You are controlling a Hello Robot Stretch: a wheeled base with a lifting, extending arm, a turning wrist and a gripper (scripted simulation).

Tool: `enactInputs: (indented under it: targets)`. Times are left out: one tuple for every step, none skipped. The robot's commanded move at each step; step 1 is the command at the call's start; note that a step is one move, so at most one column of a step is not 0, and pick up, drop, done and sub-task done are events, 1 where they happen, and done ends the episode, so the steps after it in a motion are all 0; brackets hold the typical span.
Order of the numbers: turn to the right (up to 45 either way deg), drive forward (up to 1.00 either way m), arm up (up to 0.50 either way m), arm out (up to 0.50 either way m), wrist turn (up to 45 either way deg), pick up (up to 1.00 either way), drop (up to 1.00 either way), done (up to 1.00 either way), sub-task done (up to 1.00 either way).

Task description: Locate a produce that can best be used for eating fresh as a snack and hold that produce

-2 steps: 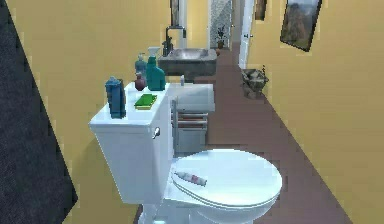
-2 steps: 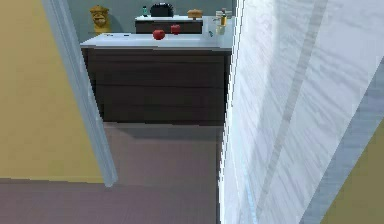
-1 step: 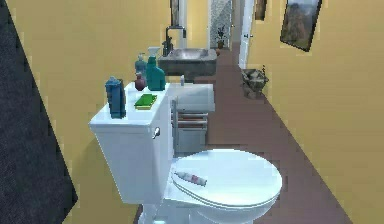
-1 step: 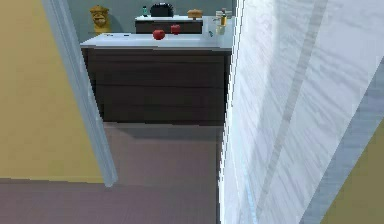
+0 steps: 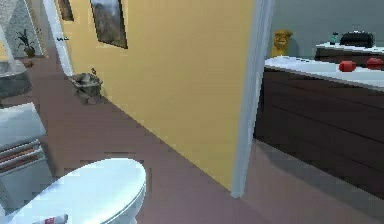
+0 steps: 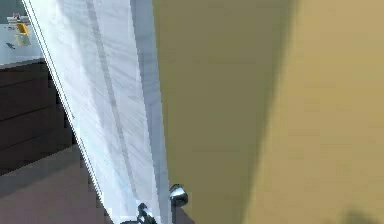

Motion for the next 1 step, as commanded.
enactInputs:
  targets:
    - [0.0,0.2,0.0,0.0,0.0,0.0,0.0,0.0,0.0]
